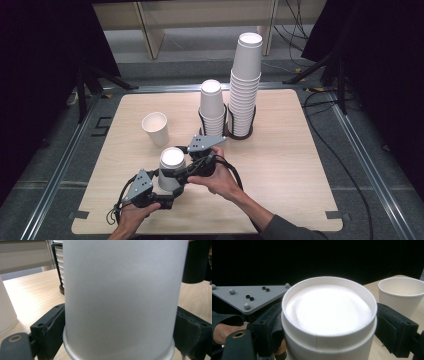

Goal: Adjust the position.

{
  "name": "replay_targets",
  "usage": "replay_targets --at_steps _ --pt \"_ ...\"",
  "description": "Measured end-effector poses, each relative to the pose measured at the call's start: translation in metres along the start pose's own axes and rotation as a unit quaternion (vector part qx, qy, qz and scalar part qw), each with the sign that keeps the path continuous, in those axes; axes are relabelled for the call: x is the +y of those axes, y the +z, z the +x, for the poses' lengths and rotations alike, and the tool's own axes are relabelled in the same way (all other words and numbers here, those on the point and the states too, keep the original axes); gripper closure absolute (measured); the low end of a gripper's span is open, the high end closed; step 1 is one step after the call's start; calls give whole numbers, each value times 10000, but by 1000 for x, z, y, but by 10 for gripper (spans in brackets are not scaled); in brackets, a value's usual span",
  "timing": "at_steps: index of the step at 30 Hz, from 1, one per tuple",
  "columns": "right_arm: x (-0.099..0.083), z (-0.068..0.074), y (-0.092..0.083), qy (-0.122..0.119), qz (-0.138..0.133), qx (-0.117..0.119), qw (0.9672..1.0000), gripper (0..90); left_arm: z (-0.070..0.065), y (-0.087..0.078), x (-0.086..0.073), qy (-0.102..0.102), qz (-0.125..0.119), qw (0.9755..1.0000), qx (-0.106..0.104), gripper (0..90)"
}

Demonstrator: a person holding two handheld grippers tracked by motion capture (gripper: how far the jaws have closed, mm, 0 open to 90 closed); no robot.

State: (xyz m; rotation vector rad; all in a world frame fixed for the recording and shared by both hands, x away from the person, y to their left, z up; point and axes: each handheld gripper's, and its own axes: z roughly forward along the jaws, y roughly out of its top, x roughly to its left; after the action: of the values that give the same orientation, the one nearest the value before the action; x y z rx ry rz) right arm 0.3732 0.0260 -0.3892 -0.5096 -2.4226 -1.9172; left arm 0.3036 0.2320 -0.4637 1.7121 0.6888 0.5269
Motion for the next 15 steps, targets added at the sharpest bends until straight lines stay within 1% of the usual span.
replay_targets --at_steps 1,2,3,4,5,6,7,8,9,10,11,12,13,14,15 --pt "1 0 -2 -9 83 -18 10000 203 0 0 0 30 27 10000 -12 101" --pt "1 0 -3 -1 90 -25 10000 204 0 2 -1 43 -33 10000 -65 101" --pt "2 -2 -3 -119 57 -15 9999 204 0 1 -1 85 94 9999 -13 101" --pt "3 -3 -4 -103 59 4 9999 209 0 2 -1 109 96 9999 -35 101" --pt "4 -3 -4 -64 50 42 10000 229 -1 3 -2 83 66 9999 -64 101" --pt "4 -2 -5 -45 90 71 9999 237 -1 4 -2 73 -3 9999 -97 101" --pt "5 -1 -6 35 142 91 9999 243 -2 1 -1 112 124 9999 -46 101" --pt "5 -1 -7 79 136 93 9998 246 -2 1 0 109 97 9999 -63 101" --pt "6 -1 -7 78 91 88 9999 249 -2 2 0 140 -5 9999 -88 98" --pt "7 -3 -8 -29 107 110 9999 251 -2 2 0 142 -73 9998 -106 95" --pt "7 -3 -9 -69 78 93 9999 253 -2 1 0 151 -65 9998 -104 87" --pt "8 -3 -10 47 62 121 9999 255 -2 0 1 170 -25 9998 -77 75" --pt "8 -3 -10 92 -22 179 9998 257 -2 2 0 142 -177 9996 -137 63" --pt "8 -4 -11 76 7 143 9999 259 -3 2 0 130 -225 9996 -119 53" --pt "8 -3 -12 235 23 159 9996 260 -3 0 0 138 -175 9997 -75 44"
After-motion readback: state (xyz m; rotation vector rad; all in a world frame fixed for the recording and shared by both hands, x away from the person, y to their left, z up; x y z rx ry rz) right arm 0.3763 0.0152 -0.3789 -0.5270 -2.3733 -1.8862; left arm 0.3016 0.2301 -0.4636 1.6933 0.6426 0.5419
